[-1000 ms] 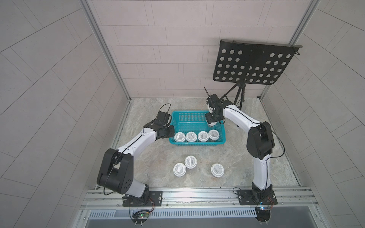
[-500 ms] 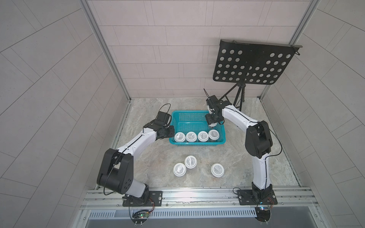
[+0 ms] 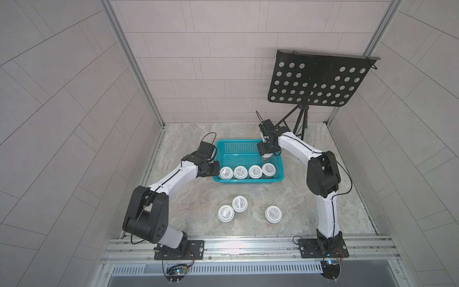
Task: Put the yogurt in the basket
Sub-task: Place the yogurt in the basket.
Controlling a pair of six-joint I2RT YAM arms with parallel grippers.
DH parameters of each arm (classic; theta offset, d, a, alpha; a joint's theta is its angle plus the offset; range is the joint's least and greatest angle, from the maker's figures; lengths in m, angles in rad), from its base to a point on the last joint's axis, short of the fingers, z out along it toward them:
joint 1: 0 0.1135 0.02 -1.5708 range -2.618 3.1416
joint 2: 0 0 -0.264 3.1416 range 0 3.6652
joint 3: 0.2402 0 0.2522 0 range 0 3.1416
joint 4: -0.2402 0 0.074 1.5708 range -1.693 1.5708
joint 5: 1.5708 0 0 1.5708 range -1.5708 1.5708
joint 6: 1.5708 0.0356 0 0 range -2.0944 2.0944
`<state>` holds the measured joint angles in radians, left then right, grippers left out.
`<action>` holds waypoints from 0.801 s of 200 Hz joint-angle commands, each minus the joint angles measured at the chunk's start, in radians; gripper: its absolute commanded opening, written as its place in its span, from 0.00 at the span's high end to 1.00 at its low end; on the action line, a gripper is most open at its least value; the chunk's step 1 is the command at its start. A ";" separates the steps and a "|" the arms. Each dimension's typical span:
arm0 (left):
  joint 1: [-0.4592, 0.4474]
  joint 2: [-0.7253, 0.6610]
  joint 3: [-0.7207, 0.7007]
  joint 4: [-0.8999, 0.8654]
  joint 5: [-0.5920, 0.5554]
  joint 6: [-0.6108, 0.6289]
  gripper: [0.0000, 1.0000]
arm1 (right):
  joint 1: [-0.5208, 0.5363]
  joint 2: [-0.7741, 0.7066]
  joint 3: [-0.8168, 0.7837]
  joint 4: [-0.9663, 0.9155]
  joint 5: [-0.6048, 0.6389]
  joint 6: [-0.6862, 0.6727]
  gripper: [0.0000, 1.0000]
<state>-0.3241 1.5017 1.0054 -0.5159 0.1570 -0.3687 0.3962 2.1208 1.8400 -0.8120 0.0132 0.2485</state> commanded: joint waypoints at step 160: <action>-0.004 -0.077 0.062 -0.118 -0.022 -0.004 0.46 | -0.006 -0.186 -0.035 -0.021 -0.053 0.003 0.17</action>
<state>-0.3241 1.4654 1.0214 -0.5865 0.1482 -0.3698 0.3962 2.0331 1.8282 -0.8146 -0.0113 0.2615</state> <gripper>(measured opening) 0.536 0.831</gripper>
